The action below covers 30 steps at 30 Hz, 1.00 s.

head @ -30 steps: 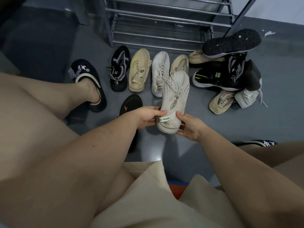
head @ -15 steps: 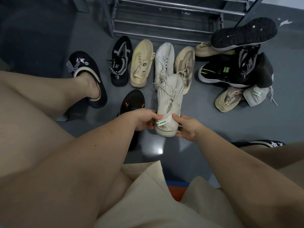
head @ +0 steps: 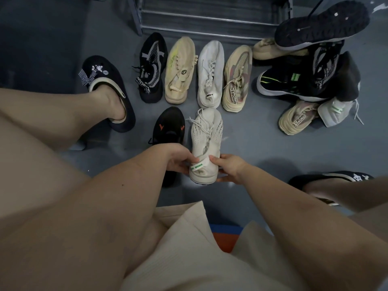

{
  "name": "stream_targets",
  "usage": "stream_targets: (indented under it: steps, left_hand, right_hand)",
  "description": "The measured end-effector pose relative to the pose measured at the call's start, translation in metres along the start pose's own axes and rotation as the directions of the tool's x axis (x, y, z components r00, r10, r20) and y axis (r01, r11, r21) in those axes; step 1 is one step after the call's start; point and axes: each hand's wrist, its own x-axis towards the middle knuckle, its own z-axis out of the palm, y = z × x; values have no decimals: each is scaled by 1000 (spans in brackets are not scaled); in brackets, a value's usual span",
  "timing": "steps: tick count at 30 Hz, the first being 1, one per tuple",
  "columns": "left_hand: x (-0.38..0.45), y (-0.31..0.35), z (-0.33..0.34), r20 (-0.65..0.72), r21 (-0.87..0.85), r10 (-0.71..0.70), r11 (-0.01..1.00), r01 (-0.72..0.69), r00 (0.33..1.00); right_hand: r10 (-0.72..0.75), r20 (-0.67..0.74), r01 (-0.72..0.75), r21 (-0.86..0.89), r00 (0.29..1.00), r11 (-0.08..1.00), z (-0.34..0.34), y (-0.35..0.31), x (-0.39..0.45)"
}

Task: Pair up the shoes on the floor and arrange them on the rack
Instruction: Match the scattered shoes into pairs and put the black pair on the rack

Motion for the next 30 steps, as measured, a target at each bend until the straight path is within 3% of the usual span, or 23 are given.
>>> stream_targets:
  steps: [2, 5, 8, 11, 13, 15, 17, 22, 30]
  left_hand:
    - [1, 0, -1, -38, 36, 9, 999, -7, 999]
    - [7, 4, -7, -187, 228, 81, 973, -37, 979]
    - [6, 11, -6, -298, 487, 247, 870, -76, 922]
    - [3, 16, 1, -294, 617, 402, 773, -149, 867]
    - [3, 19, 8, -261, 699, 468, 694, -169, 844]
    - [8, 23, 15, -221, 789, 506, 596, -153, 834]
    - [11, 31, 24, -187, 856, 525, 502, -125, 830]
    - [15, 69, 55, -100, 928, 580, 349, -135, 809]
    - [42, 129, 111, -30, 934, 583, 305, -184, 812]
  right_hand:
    - [-18, -5, 18, -23, 1000, 1000, 2, -1, 3]
    - [-52, -31, 48, -121, 998, 992, -2, -2, 4]
    - [-91, -100, 78, -125, 991, 989, -11, -6, 5]
    - [-158, -185, 114, -228, 970, 967, -23, -10, 4]
    - [-224, -213, 109, -446, 951, 888, -36, -9, 2]
    - [-270, -206, 59, -684, 940, 727, -51, -10, -2]
    - [-298, -223, 11, -784, 928, 621, -68, -13, -4]
    - [-313, -338, -46, -741, 888, 670, -116, -21, -9]
    - [-262, -489, -115, -613, 832, 782, -197, -23, -7]
